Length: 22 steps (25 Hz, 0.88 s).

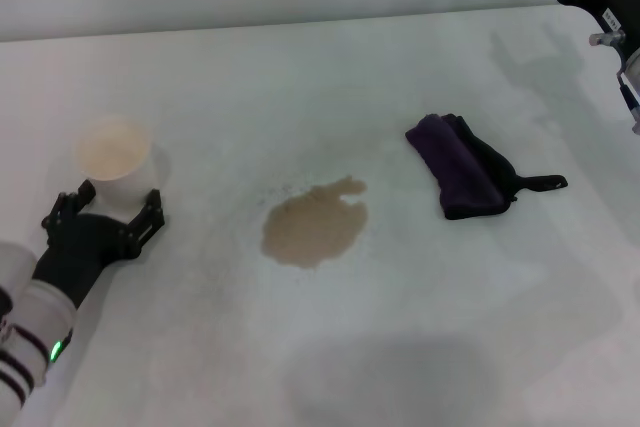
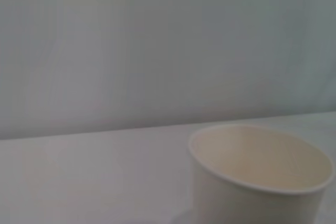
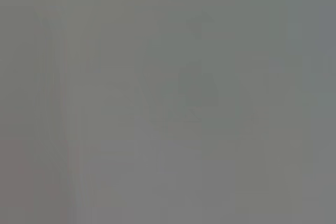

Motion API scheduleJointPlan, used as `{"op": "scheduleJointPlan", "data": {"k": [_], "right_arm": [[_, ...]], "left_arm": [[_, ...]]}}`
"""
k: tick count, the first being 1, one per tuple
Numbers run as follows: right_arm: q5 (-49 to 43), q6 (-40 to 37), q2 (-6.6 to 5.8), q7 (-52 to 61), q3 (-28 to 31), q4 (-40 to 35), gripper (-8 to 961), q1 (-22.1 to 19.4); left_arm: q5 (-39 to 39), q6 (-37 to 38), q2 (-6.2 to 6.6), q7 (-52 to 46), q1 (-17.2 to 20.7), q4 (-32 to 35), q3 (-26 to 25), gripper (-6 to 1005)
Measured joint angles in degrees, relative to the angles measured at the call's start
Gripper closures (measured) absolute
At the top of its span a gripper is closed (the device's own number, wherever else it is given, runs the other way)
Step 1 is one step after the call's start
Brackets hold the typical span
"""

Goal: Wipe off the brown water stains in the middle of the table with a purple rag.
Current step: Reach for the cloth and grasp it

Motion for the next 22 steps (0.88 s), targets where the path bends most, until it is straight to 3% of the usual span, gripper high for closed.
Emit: {"op": "scheduleJointPlan", "data": {"k": [9,13,17,22], "right_arm": [[-0.44,-0.4,-0.02,5.29,-0.46,0.48,85,0.6],[-4.51,-2.75,-0.37,12.63,-5.79,-1.76,85,1.56],[-9.58,-10.8,-0.4,22.43,-18.13,-8.37,85,3.07],[-21.35,-27.81,-1.46,51.16,-42.1,-23.93,88,4.24]], "left_arm": [[-0.01,8.4,0.05,0.01,8.02,2.05,0.02,112],[-1.05,16.02,0.08,-0.04,11.91,2.44,0.01,112],[-4.07,19.91,0.17,-0.07,13.03,2.04,0.01,112],[-10.5,20.09,0.49,-0.28,12.09,1.62,0.0,113]]}}
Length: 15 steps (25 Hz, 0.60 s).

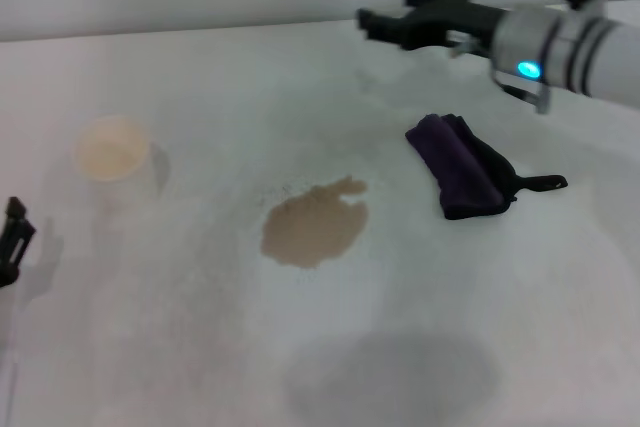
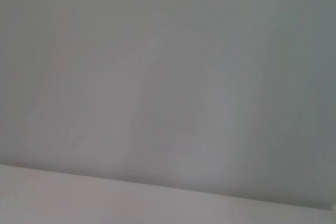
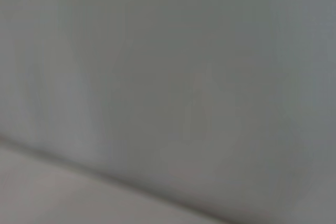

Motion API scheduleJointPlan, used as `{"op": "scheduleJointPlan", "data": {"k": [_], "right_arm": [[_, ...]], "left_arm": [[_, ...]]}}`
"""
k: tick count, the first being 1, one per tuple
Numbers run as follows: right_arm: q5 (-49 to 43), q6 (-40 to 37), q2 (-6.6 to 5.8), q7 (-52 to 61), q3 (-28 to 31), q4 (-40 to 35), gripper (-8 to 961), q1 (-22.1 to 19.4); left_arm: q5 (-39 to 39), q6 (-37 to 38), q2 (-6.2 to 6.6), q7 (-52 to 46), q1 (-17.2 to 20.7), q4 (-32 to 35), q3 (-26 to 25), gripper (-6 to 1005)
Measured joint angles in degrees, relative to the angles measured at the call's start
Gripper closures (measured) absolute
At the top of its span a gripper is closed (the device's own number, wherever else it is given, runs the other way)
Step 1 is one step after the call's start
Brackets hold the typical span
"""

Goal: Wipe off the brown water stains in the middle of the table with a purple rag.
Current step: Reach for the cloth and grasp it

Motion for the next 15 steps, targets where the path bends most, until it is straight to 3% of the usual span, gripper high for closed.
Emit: {"op": "scheduleJointPlan", "data": {"k": [3,10,13,15], "right_arm": [[-13.16,-4.05,0.02,14.54,-6.16,-7.82,99,0.39],[-58.7,1.62,0.32,56.29,-6.01,-18.98,123,1.86],[-73.91,6.44,0.79,68.53,-6.25,-26.71,133,-0.88],[-78.12,10.29,0.79,72.22,-6.3,-32.46,140,-3.64]], "left_arm": [[-2.38,0.04,0.03,0.18,-0.54,-1.16,0.0,113],[-2.65,0.22,0.05,-0.02,-1.65,-3.02,-0.78,113],[-2.68,0.28,0.05,-0.35,-1.73,-3.06,-3.57,114],[-2.7,0.31,0.03,-0.48,-1.89,-2.97,-4.78,114]]}}
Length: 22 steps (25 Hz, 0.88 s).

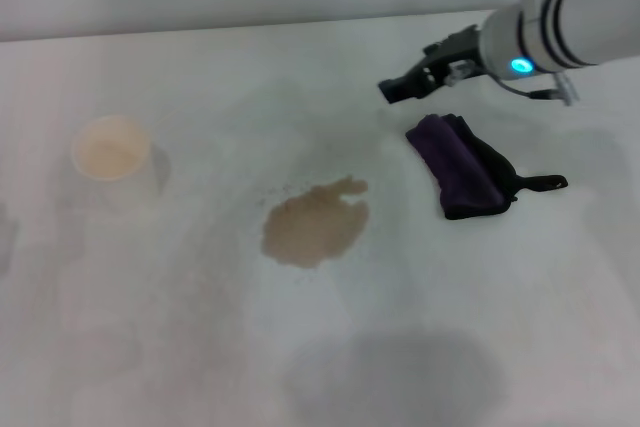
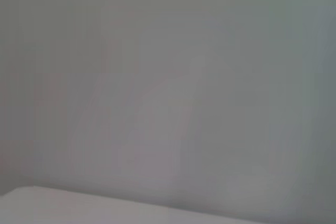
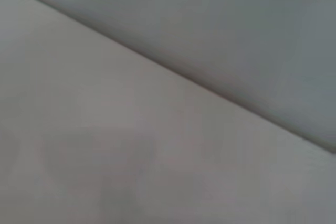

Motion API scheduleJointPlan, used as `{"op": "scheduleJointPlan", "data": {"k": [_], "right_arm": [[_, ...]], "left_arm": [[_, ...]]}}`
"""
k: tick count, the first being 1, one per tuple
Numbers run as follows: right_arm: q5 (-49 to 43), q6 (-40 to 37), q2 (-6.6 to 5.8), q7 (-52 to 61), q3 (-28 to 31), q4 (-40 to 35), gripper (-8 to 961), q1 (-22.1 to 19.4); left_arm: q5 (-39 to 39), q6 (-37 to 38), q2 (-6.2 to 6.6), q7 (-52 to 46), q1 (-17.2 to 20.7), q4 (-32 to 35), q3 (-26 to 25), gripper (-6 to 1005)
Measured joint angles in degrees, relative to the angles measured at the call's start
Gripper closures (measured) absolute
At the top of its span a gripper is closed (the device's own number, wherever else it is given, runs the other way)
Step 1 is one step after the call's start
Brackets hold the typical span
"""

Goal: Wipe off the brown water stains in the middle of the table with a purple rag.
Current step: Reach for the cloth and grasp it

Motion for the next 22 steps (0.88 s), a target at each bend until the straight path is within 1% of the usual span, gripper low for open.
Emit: {"op": "scheduleJointPlan", "data": {"k": [2,5,6,9,13,19,22], "right_arm": [[-0.76,3.67,-0.07,1.36,0.0,-5.43,147,-3.0],[-1.31,7.64,-0.11,1.77,0.0,-11.05,157,-6.82],[-1.69,8.71,-0.09,1.9,0.0,-12.16,160,-7.77],[-3.41,10.31,0.01,3.38,-0.1,-12.33,171,-8.84],[-5.04,10.56,0.06,4.78,-0.14,-9.1,184,-8.25],[-5.15,9.83,0.0,5.14,-0.12,-2.34,205,-4.97],[-5.09,10.1,-0.05,5.16,0.0,-0.12,215,-3.52]], "left_arm": [[0.0,0.14,0.0,-0.45,-0.44,-0.12,-0.43,114],[-0.01,0.42,0.05,-1.0,-0.82,-0.34,-0.44,114],[0.0,0.63,0.05,-1.28,-0.87,-0.34,-0.44,114],[0.01,1.73,0.09,-3.5,-0.94,-0.35,-0.46,115],[0.0,1.97,0.18,-5.15,-1.46,-0.51,-0.49,115],[0.11,1.98,0.17,-5.2,-1.67,-0.56,-0.49,114],[0.16,1.98,0.17,-5.21,-1.83,-0.56,-0.49,114]]}}
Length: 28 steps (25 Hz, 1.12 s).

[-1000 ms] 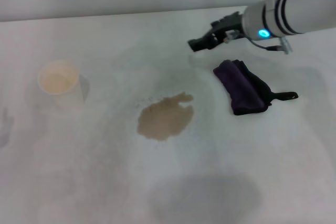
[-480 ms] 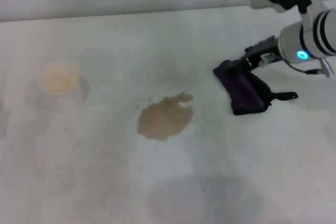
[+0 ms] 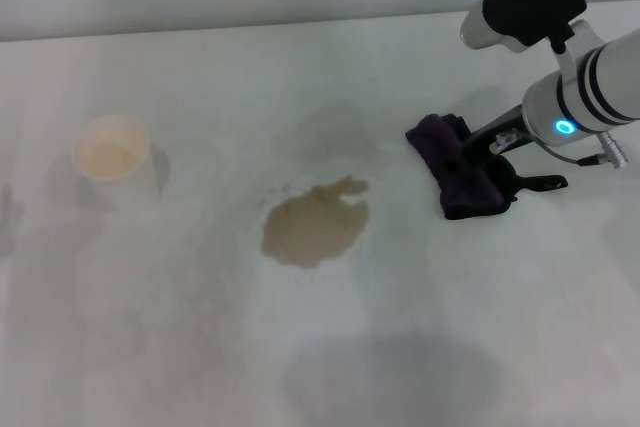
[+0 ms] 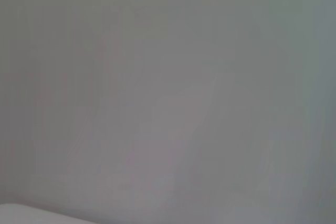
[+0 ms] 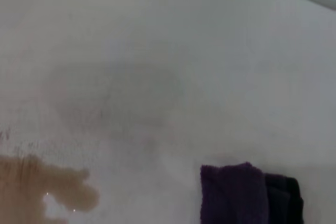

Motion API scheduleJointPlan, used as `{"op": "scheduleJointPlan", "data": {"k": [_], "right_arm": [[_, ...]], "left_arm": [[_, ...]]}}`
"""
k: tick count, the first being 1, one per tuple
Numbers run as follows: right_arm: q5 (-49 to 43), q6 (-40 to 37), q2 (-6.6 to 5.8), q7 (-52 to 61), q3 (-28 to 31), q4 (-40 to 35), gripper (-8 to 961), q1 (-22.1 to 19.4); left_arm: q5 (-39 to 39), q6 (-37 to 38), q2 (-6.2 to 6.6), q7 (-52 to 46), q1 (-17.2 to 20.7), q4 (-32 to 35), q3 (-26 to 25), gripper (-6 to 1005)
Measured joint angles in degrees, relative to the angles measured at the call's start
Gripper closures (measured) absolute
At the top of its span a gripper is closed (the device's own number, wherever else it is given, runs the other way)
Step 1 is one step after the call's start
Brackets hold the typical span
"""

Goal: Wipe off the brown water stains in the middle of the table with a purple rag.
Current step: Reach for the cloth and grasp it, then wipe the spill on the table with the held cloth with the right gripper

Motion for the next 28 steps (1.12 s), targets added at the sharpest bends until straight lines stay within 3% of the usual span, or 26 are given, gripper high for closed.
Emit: {"op": "scheduleJointPlan", "data": {"k": [2,8,11,21,28], "right_arm": [[0.05,0.61,-0.08,0.04,0.28,1.21,222,0.92],[0.16,1.37,-0.33,0.15,1.23,3.48,419,2.37],[0.16,1.77,-0.43,0.16,2.26,3.55,625,2.37],[0.8,5.68,0.09,-0.25,1.83,-2.53,841,2.77],[7.84,6.94,0.22,-0.98,-9.79,-8.46,847,5.42]], "left_arm": [[0.06,0.0,0.0,0.0,-0.23,0.0,0.0,114],[0.23,0.0,0.0,0.0,-0.7,0.04,0.0,115],[0.25,0.02,0.0,0.0,-0.84,0.03,0.0,115],[0.27,0.08,0.07,0.0,-0.95,-0.04,0.0,116],[-0.03,0.09,0.09,0.0,-1.02,-0.6,0.0,116]]}}
